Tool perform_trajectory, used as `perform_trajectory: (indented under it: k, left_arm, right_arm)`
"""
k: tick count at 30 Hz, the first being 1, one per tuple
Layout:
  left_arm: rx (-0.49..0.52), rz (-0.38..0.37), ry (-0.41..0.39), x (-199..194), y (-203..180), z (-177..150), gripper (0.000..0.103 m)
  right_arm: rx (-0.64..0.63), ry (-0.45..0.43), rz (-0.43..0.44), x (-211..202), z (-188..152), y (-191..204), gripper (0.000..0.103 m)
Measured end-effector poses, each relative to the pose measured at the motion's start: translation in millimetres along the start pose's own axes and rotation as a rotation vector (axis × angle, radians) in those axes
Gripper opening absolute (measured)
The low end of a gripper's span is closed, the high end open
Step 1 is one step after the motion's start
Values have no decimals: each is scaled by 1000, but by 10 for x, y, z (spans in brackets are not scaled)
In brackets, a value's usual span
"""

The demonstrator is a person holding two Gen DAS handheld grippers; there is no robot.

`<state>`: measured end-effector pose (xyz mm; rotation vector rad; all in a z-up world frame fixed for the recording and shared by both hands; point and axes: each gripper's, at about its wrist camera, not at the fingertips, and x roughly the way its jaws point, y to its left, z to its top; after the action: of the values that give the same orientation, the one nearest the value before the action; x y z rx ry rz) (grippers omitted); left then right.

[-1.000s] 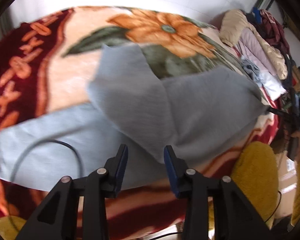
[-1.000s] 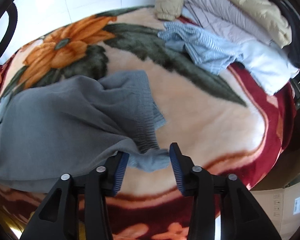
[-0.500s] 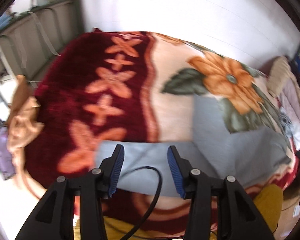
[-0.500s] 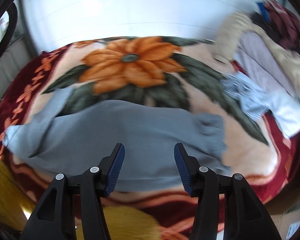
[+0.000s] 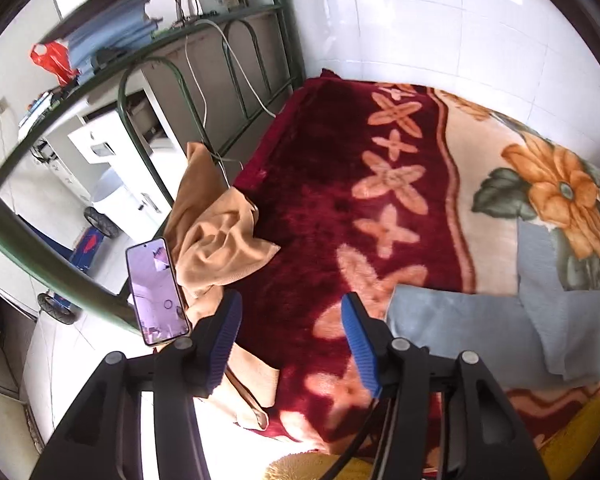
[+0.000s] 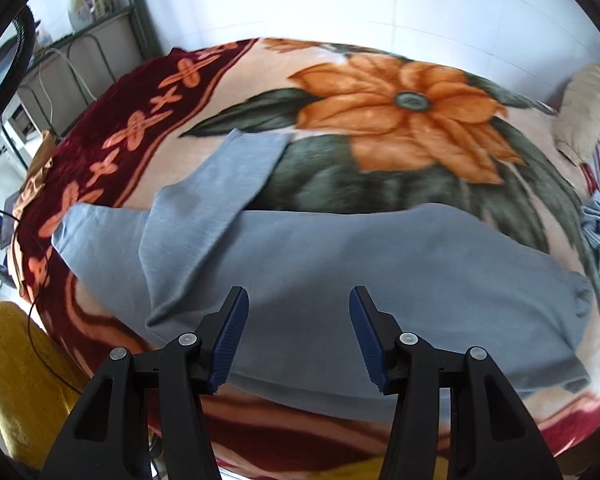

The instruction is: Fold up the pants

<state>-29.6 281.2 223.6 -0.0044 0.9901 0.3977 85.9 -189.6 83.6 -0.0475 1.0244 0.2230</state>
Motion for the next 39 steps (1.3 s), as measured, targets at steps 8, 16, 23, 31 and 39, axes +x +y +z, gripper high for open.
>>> perform_trajectory:
  k: [8,16,23,31,39]
  left_arm:
    - [-45,-55,31,580,167,46,56]
    - [-94,-347,25,930,-124,-50,56]
    - [-72,-508,49,1177,-509,-262,56]
    - [-53,-642,145,1457,-748,-417,56]
    - [52,-638,59,1074,-661,-246,56]
  right_arm:
    - [8,19,-7,270,103,479,53]
    - [35,21,-17,400,310,603,53]
    - [123,37,1,681,536,523,53]
    - [174,113,-46,1227,806,422,53]
    - [228,138,-20,1562,890,489,51]
